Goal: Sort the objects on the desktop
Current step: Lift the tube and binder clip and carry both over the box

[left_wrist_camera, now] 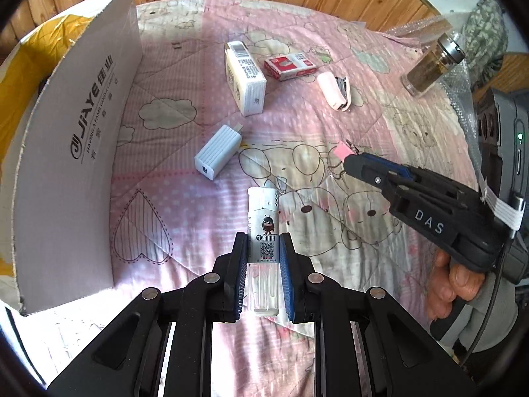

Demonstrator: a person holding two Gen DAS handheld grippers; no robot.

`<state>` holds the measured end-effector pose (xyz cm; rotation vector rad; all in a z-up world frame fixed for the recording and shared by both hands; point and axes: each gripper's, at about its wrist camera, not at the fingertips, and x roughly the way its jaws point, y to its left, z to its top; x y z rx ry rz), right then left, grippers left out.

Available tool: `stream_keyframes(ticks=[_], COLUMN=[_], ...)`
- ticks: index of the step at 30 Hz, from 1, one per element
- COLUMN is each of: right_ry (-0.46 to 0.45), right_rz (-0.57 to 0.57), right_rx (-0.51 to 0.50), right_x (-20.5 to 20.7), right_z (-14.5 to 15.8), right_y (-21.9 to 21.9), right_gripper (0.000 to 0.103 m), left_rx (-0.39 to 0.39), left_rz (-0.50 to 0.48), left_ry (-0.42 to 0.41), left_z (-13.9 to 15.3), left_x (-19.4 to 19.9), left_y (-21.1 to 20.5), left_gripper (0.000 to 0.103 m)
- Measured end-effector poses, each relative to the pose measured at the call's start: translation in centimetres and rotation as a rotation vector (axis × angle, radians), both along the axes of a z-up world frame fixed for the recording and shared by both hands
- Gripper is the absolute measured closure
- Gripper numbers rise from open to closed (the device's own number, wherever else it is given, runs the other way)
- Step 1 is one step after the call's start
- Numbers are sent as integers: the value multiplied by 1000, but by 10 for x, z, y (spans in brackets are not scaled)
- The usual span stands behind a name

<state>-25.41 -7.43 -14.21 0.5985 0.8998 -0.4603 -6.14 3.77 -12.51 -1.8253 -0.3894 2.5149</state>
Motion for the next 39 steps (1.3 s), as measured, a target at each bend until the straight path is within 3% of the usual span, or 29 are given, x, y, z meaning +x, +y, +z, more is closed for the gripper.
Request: stream_keyframes(ticks=[11,22,39], right_ry=[-13,-19,-74], right_rz=[-41,-34,153], right_rx=[11,-18,-210], right_x=[-21,-32,6], right_z=[18,40,106], right_y=[35,70,127], right_gripper=[82,82,82], left_rx=[-21,11,-5], left_rz=[-5,25,99], left_ry=[40,108,229], left_z=[35,64,107], left_x=[27,49,79], left_y=[-7,-20,-51], left_gripper=[85,85,85])
